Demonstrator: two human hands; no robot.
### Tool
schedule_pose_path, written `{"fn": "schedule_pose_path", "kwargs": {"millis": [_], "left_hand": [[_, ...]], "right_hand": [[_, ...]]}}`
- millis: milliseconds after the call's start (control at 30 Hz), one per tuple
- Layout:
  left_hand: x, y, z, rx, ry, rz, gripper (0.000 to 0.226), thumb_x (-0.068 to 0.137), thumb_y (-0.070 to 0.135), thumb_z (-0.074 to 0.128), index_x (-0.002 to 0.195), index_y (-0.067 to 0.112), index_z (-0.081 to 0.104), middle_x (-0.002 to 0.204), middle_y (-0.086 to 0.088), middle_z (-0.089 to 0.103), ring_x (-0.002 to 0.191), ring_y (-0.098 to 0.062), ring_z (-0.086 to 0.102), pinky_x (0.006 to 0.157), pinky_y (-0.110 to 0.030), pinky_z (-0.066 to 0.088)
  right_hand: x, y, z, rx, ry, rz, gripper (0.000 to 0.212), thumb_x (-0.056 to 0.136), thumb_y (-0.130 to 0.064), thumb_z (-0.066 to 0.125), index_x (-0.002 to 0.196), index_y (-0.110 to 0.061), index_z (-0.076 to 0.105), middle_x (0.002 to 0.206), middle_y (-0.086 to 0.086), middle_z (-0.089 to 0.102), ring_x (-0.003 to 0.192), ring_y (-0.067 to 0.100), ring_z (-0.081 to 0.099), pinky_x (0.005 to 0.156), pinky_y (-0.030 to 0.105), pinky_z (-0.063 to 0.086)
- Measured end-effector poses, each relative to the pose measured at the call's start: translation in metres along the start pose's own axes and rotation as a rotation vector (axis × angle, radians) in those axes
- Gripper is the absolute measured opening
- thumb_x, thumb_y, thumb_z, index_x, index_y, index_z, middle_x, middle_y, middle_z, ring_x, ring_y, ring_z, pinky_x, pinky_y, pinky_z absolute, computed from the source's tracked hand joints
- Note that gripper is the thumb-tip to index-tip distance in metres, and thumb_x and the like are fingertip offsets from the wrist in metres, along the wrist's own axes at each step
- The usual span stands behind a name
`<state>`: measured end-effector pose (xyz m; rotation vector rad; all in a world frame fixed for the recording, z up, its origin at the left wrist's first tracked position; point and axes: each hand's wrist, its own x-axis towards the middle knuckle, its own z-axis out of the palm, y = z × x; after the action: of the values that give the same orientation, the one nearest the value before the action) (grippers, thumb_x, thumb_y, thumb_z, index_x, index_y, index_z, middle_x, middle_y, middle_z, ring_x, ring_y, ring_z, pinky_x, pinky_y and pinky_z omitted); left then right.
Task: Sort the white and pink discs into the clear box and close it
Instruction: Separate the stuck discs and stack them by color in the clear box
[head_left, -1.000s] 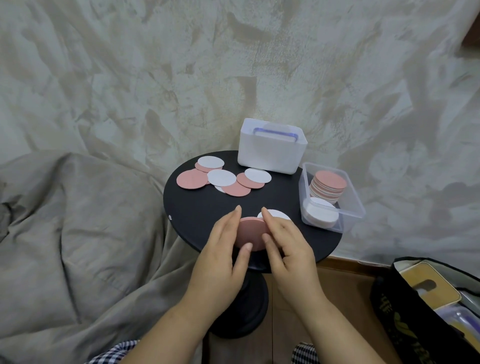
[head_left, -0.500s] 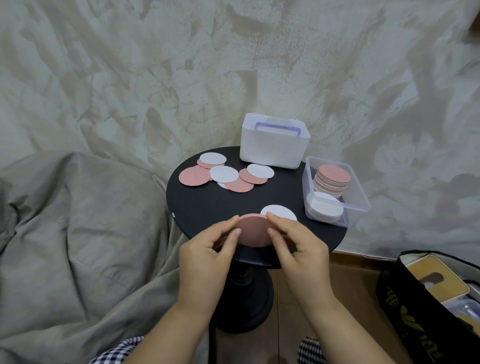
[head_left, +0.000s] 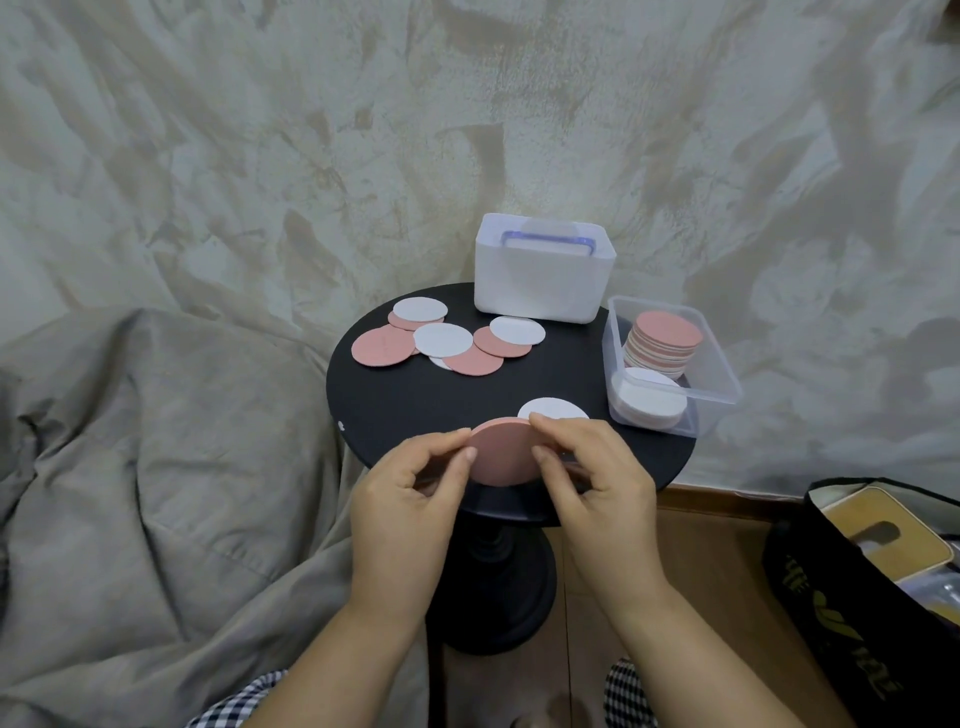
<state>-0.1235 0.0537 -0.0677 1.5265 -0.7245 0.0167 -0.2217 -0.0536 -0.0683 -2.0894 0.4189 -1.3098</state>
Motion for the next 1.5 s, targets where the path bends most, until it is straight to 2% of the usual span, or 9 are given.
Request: {"fn": "schedule_pose_path", "kwargs": {"millis": [133, 233, 333, 467, 667, 800, 1033, 1367, 1500], "left_hand": [[0.006, 0.008, 0.003, -0.002, -0.053, -0.010, 0.025, 0.081, 0.005, 0.068, 0.087, 0.029, 0.069, 0.085, 0.013, 0.071, 0.083, 0.000, 0.066, 0.072, -0.011, 0.048], [0.016, 0.014, 0.014, -0.018, -0.126, -0.046, 0.025, 0.084, 0.010, 0.065, 0.089, 0.035, 0.067, 0.088, 0.019, 0.071, 0.083, 0.001, 0.065, 0.075, -0.022, 0.054], [0.029, 0.021, 0.031, -0.034, -0.191, -0.053, 0.022, 0.086, 0.015, 0.062, 0.091, 0.035, 0.067, 0.090, 0.017, 0.071, 0.086, -0.002, 0.065, 0.077, -0.028, 0.054], [0.045, 0.034, 0.064, 0.066, -0.376, 0.021, 0.019, 0.086, 0.017, 0.063, 0.098, 0.031, 0.066, 0.095, 0.017, 0.066, 0.087, 0.006, 0.058, 0.070, -0.008, 0.045], [0.068, 0.031, 0.117, 0.211, -0.539, 0.163, 0.026, 0.077, 0.024, 0.072, 0.097, 0.033, 0.057, 0.102, 0.013, 0.053, 0.091, 0.001, 0.053, 0.077, -0.025, 0.052], [0.069, 0.020, 0.129, 0.135, -0.517, 0.188, 0.026, 0.073, 0.020, 0.076, 0.087, 0.030, 0.057, 0.100, 0.012, 0.054, 0.089, -0.003, 0.057, 0.072, -0.029, 0.055], [0.066, 0.004, 0.132, 0.068, -0.468, 0.267, 0.033, 0.071, 0.010, 0.077, 0.086, 0.033, 0.058, 0.102, 0.014, 0.055, 0.091, 0.003, 0.056, 0.064, -0.007, 0.047], [0.065, 0.002, 0.129, 0.024, -0.480, 0.245, 0.033, 0.071, 0.009, 0.077, 0.091, 0.028, 0.059, 0.102, 0.011, 0.056, 0.089, -0.003, 0.058, 0.061, -0.008, 0.048], [0.065, 0.003, 0.129, 0.023, -0.479, 0.248, 0.035, 0.071, 0.008, 0.077, 0.091, 0.029, 0.058, 0.103, 0.012, 0.056, 0.089, -0.002, 0.058, 0.061, -0.009, 0.049]], "right_hand": [[0.009, -0.002, -0.009, 0.121, -0.064, 0.210, 0.031, 0.082, 0.000, 0.064, 0.101, -0.025, 0.069, 0.099, -0.010, 0.067, 0.090, -0.001, 0.060, 0.077, 0.010, 0.045], [0.025, 0.002, -0.026, 0.377, -0.094, 0.509, 0.033, 0.082, 0.000, 0.065, 0.092, -0.031, 0.068, 0.087, -0.009, 0.071, 0.076, 0.000, 0.062, 0.071, 0.017, 0.053], [0.046, 0.010, -0.056, 0.502, -0.066, 0.634, 0.031, 0.082, 0.005, 0.060, 0.091, -0.025, 0.067, 0.086, -0.003, 0.069, 0.070, 0.001, 0.065, 0.058, 0.016, 0.053], [0.086, 0.020, -0.103, 0.362, -0.065, 0.585, 0.030, 0.083, 0.001, 0.061, 0.089, -0.027, 0.068, 0.090, 0.005, 0.066, 0.070, 0.006, 0.065, 0.060, 0.020, 0.056], [0.143, 0.043, -0.141, 0.081, -0.224, 0.652, 0.025, 0.084, 0.001, 0.062, 0.103, -0.013, 0.067, 0.087, 0.006, 0.064, 0.072, 0.015, 0.063, 0.062, 0.023, 0.058], [0.157, 0.057, -0.142, -0.090, -0.434, 0.710, 0.025, 0.083, -0.002, 0.065, 0.104, -0.015, 0.068, 0.080, -0.001, 0.063, 0.076, 0.015, 0.065, 0.068, 0.026, 0.058], [0.166, 0.063, -0.122, -0.245, -0.723, 0.656, 0.023, 0.086, -0.004, 0.062, 0.102, -0.019, 0.067, 0.082, -0.006, 0.061, 0.077, 0.010, 0.062, 0.069, 0.023, 0.057], [0.163, 0.075, -0.104, -0.454, -0.780, 0.529, 0.026, 0.085, -0.008, 0.064, 0.107, -0.020, 0.068, 0.085, -0.009, 0.063, 0.074, 0.008, 0.061, 0.065, 0.017, 0.055], [0.161, 0.076, -0.100, -0.573, -0.787, 0.458, 0.029, 0.085, -0.011, 0.064, 0.111, -0.022, 0.067, 0.089, -0.009, 0.061, 0.079, 0.008, 0.059, 0.073, 0.019, 0.051]]}}
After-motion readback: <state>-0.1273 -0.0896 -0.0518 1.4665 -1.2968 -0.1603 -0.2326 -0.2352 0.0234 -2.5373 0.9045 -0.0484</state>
